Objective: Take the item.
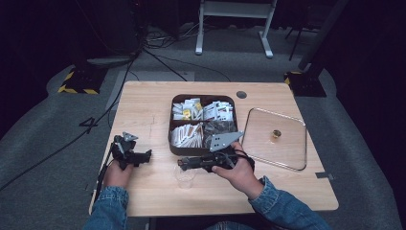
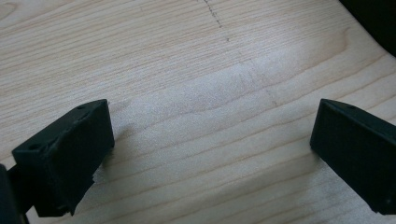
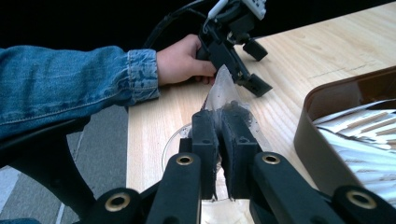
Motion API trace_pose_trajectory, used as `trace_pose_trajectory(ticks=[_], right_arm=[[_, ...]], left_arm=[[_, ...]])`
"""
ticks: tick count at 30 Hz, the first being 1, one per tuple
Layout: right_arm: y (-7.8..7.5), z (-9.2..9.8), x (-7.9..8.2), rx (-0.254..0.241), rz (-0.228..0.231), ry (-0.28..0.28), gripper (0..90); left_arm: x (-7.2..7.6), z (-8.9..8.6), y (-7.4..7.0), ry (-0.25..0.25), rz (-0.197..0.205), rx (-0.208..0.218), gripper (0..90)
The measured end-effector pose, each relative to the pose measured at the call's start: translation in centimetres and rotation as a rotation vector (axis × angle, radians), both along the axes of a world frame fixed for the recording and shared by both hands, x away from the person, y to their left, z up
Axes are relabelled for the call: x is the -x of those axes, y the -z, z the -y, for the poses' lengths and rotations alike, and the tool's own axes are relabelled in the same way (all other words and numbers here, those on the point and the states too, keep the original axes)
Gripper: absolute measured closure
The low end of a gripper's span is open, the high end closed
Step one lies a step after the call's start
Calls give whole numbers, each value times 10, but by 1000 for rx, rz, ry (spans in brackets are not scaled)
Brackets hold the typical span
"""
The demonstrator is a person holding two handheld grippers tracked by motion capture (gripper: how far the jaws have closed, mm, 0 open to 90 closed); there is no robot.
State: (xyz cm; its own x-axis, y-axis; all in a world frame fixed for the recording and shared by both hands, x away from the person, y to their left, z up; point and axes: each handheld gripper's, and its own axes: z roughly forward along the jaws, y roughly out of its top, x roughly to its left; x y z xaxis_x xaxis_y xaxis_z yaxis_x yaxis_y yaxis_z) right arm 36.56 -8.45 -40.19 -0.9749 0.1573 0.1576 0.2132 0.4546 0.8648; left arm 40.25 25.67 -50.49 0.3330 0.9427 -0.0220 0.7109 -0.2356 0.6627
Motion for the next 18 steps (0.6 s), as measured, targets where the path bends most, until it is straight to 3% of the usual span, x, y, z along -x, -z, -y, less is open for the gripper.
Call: trace_pose_trajectory(ticks=[18], right_arm=[[20,-9,1,59,-49,-24,835]], left_arm=[[0,0,0,-1,-2,-1,0]])
